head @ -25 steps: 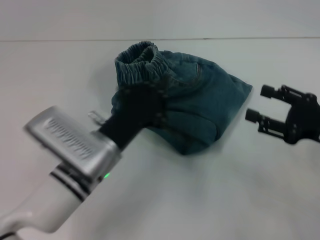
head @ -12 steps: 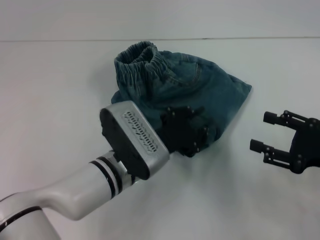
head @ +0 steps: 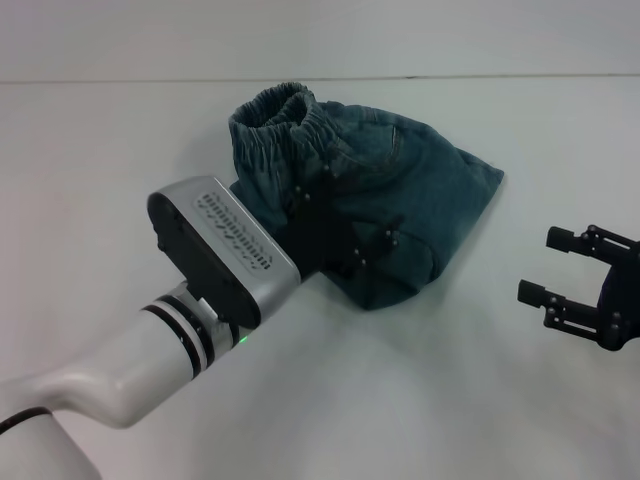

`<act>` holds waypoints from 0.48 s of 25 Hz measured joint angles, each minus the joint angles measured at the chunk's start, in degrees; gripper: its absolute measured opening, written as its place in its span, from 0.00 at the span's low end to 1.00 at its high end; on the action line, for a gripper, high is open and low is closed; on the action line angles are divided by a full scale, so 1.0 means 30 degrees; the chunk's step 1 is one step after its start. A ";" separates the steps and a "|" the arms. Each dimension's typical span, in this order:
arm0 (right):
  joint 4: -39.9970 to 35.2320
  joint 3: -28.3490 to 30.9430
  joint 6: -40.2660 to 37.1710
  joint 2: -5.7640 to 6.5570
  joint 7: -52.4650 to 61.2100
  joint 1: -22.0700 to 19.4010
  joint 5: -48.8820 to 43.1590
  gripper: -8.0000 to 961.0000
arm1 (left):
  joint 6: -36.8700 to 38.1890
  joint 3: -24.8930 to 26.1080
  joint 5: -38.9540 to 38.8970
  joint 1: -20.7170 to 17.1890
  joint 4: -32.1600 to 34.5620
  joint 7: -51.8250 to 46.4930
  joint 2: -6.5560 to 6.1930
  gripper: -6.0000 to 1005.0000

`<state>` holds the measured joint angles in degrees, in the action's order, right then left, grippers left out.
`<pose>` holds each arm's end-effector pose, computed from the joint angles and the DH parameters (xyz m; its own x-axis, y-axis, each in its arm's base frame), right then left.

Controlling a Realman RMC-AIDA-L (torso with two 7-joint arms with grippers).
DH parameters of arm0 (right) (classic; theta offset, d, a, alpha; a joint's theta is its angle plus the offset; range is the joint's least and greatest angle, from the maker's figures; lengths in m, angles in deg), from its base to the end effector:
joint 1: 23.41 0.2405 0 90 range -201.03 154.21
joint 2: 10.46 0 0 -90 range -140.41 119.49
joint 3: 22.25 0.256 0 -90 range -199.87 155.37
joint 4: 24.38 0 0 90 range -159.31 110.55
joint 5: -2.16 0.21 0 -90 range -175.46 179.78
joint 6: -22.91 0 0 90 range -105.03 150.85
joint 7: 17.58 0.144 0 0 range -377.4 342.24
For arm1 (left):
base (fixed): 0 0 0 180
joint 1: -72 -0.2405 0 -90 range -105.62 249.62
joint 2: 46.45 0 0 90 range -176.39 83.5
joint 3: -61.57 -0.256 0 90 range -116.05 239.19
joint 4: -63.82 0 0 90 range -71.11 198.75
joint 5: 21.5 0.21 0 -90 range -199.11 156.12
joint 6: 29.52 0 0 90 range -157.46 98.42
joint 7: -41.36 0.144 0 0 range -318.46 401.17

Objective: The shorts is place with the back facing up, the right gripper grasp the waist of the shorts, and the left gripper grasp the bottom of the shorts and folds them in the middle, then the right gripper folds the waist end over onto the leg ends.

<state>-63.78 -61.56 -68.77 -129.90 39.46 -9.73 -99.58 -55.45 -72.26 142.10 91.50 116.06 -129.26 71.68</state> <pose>0.3222 0.2611 0.0224 0.8097 -0.1169 -0.5751 -0.4061 -0.8191 -0.4052 -0.1800 0.3105 -0.1309 0.9151 -0.0954 0.3917 0.2200 -0.6959 -0.6836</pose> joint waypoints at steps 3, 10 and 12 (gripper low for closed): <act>0.0008 0.0026 -0.0009 -0.0003 -0.0002 0.0071 -0.0007 0.82 | -0.0092 0.0277 -0.0007 -0.0118 0.0244 -0.0019 -0.0032 0.73; 0.0011 0.0042 0.0171 -0.0004 -0.0178 0.0233 -0.0014 0.82 | 0.0388 0.0476 -0.0055 -0.0388 0.0448 -0.0047 -0.0249 0.84; 0.0011 0.0071 0.0370 -0.0006 -0.0178 0.0267 0.0014 0.82 | 0.0827 0.0586 0.0004 -0.0558 0.0574 -0.0033 -0.0276 0.87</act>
<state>-63.75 -61.34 -67.66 -129.92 38.93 -8.93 -99.54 -52.97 -70.50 142.11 89.82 117.78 -129.36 70.85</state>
